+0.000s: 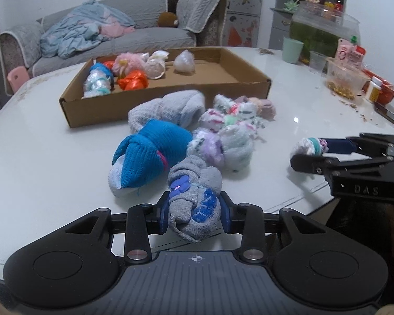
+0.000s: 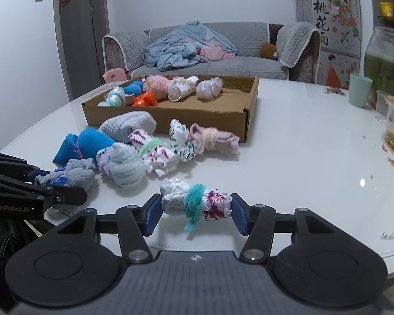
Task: Organize objects
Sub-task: 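Grasp teal-banded white sock bundle with right tool while left tool grasps grey sock ball, then carry both sock bundles into the tray and open both tools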
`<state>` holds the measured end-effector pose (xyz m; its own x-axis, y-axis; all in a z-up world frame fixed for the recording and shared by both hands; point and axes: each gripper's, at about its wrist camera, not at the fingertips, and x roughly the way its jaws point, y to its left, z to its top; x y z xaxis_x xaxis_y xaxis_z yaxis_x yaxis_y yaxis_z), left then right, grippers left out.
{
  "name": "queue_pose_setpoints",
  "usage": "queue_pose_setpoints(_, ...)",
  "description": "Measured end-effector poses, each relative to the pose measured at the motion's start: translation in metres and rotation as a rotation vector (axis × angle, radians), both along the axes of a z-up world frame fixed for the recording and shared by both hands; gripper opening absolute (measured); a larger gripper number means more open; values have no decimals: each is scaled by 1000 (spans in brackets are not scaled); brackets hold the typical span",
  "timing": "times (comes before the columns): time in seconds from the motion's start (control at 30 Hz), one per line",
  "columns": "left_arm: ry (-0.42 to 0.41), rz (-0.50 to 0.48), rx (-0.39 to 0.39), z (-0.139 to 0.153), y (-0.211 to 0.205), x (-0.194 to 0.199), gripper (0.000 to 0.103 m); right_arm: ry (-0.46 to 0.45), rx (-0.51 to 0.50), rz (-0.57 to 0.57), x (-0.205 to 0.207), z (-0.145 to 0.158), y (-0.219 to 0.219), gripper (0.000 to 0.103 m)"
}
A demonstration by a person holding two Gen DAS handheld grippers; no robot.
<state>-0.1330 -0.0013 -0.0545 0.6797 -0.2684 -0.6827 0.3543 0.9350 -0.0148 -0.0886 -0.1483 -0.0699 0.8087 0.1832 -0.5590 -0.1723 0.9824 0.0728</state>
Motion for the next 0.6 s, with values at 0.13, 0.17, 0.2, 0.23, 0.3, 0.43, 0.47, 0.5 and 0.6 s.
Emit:
queue_pose_setpoints(0.13,-33,-24,-5,15,-1,-6,43,-22,-12,1,2,10,-5,52)
queue_pose_setpoints(0.17,-39,-26,-9,19,0,-6,43,-29,-17,1,2,13,-6,52)
queue_pose_setpoints(0.2,-44,-26,-11,23,1,-5,43,-38,-22,1,3,16,-7,52)
queue_pose_setpoints(0.23,-51,-25,-15,28,2,-5,43,-47,-26,4,4,20,-8,52)
queue_pose_setpoints(0.3,-66,-24,-25,38,4,-2,43,-68,-29,7,6,28,-10,52)
queue_pose_setpoints(0.43,-97,-25,-38,57,8,10,43,-100,-34,17,15,42,-12,52)
queue_pose_setpoints(0.47,-109,-29,-35,62,9,13,43,-109,-43,23,18,46,-11,52)
queue_pose_setpoints(0.5,-124,-33,-29,67,8,16,43,-120,-52,28,21,48,-11,52)
queue_pose_setpoints(0.6,-154,-56,-33,84,6,33,43,-157,-68,55,32,61,-11,52)
